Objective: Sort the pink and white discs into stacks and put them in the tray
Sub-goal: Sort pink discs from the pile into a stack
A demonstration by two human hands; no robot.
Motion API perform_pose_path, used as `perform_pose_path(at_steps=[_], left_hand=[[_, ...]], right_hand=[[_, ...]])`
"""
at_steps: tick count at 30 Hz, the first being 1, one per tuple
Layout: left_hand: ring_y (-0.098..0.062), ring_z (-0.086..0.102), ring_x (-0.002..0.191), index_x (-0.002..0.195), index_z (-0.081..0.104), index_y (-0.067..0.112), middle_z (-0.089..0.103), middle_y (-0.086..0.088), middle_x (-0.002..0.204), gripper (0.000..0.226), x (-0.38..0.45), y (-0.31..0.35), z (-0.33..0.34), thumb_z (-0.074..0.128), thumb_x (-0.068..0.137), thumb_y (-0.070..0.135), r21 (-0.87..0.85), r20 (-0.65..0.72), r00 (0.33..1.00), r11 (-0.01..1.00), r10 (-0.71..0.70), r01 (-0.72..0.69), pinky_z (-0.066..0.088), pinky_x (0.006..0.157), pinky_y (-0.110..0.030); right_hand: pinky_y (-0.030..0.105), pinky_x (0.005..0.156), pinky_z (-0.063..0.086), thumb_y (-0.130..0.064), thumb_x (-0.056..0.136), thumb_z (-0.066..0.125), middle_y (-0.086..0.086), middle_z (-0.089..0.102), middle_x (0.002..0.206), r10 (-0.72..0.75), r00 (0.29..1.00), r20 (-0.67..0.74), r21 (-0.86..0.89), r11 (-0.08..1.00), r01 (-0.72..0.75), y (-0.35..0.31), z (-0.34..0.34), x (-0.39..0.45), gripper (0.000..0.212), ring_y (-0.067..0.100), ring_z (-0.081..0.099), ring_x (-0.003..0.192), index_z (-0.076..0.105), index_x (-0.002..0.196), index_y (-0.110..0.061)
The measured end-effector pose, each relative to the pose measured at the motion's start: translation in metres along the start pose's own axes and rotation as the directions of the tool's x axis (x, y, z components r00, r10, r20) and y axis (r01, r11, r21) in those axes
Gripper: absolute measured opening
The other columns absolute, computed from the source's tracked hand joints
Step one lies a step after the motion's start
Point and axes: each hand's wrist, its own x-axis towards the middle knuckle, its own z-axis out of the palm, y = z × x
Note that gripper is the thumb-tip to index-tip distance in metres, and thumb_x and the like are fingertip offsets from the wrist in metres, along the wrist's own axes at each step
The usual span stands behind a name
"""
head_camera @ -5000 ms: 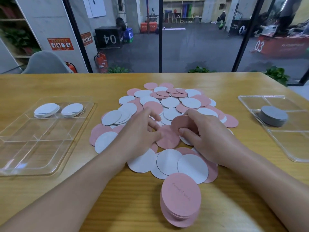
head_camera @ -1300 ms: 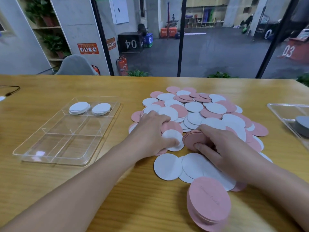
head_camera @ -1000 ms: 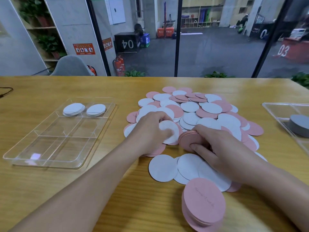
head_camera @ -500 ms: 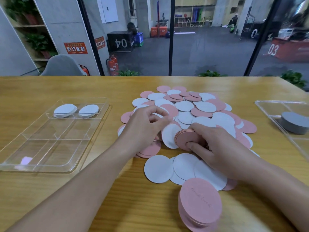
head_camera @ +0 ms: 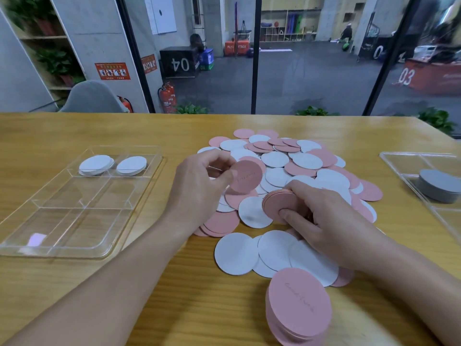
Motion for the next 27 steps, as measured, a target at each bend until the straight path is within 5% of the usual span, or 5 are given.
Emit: perform_pose_path(at_steps=[6,11,17,21,27], left_hand=[[-0.025,0.075,0.081,0.100,0.081,0.010,0.078,-0.006,0.094,0.011,-0.009,0.004,0.000,0.076,0.100,0.001,-0.215,0.293,0.950,0.976,0.107,-0.043,0.062,0.074,-0.034],[-0.029,0.079,0.104,0.114,0.083,0.004,0.084,-0.008,0.107,0.025,-0.017,0.006,0.010,0.064,0.105,-0.009,-0.288,0.456,0.873,0.957,0.173,-0.040,0.064,0.096,-0.039],[-0.009,0.068,0.088,0.091,0.078,0.031,0.075,0.013,0.089,0.007,-0.009,-0.005,-0.007,0.080,0.098,0.031,0.254,0.137,0.989,0.963,0.054,-0.087,0.054,0.076,-0.028],[-0.011,0.057,0.098,0.105,0.076,0.035,0.061,0.016,0.098,0.029,-0.011,-0.010,-0.003,0.076,0.093,0.061,0.532,0.213,0.976,0.843,-0.046,-0.076,0.048,0.078,-0.031],[-0.010,0.051,0.114,0.125,0.071,0.035,0.057,0.015,0.115,0.035,-0.015,-0.007,0.008,0.081,0.095,0.051,0.520,0.235,0.971,0.850,-0.045,-0.086,0.048,0.091,-0.034]], right_hand=[[0.021,0.067,0.045,-0.028,0.105,0.066,-0.019,0.062,0.090,0.034,0.996,-0.088,0.099,0.995,-0.025,-0.002,-0.002,0.000,0.017,0.012,0.057,0.080,0.049,0.104,-0.027],[0.026,0.071,0.046,-0.032,0.104,0.063,-0.016,0.064,0.087,-0.004,0.999,0.034,0.018,1.000,0.003,-0.003,0.003,0.000,0.012,0.010,0.060,0.085,0.053,0.112,-0.034],[0.034,0.069,0.044,-0.028,0.104,0.062,-0.011,0.056,0.079,-0.008,0.998,0.059,-0.042,0.999,0.011,-0.005,0.004,0.000,0.021,0.014,0.053,0.081,0.047,0.090,-0.025],[0.038,0.069,0.046,-0.029,0.104,0.061,-0.009,0.058,0.078,-0.006,0.998,0.066,-0.032,0.999,0.008,-0.005,0.005,-0.001,0.021,0.016,0.053,0.078,0.047,0.091,-0.023],[0.043,0.069,0.049,-0.030,0.106,0.059,-0.009,0.059,0.081,-0.008,0.998,0.069,-0.041,0.999,0.010,-0.007,0.007,-0.001,0.016,0.017,0.055,0.080,0.048,0.096,-0.022]])
